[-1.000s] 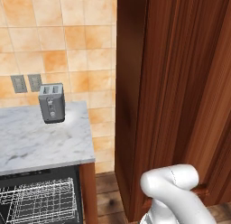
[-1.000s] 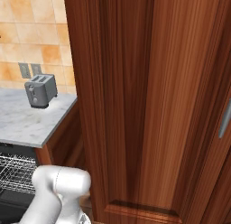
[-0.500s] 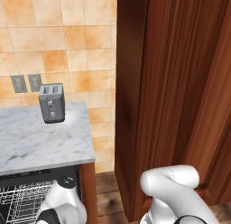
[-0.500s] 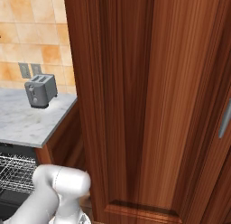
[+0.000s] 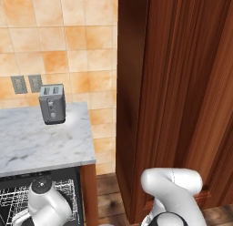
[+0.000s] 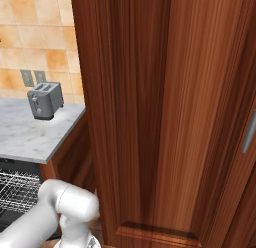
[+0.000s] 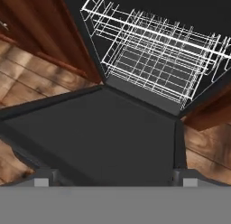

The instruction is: Open the dishwasher door and pull out the top rack.

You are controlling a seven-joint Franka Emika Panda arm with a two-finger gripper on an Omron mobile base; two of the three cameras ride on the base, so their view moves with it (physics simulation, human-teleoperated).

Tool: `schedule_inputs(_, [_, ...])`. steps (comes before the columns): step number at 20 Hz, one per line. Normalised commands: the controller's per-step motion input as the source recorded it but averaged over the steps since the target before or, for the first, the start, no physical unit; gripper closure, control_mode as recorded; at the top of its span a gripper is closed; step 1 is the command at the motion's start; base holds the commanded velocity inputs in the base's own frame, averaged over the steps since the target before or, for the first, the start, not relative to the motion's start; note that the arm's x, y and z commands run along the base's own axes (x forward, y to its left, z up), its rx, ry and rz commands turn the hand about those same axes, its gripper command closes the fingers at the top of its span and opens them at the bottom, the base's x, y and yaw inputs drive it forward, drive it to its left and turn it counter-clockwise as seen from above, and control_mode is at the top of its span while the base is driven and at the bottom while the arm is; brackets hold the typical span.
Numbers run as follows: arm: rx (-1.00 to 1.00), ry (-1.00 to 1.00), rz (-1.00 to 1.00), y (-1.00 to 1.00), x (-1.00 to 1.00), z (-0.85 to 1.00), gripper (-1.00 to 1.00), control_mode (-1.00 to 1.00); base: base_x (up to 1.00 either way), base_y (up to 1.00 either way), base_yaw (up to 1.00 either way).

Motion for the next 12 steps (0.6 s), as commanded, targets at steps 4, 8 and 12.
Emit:
schedule_inputs(4, [-0.08,-0.19,-0.12,-0.18,0.04,0.04,-1.0,-1.0,0.0,0.0,0.0])
schedule_inputs(8, [-0.04,0.0,0.09,-0.38,0.1,0.0,-1.0,-1.0,0.0,0.0,0.0])
schedule_inputs(12, [-0.04,0.24,0.04,-0.22,0.21,-0.1,-1.0,-1.0,0.0,0.0,0.0])
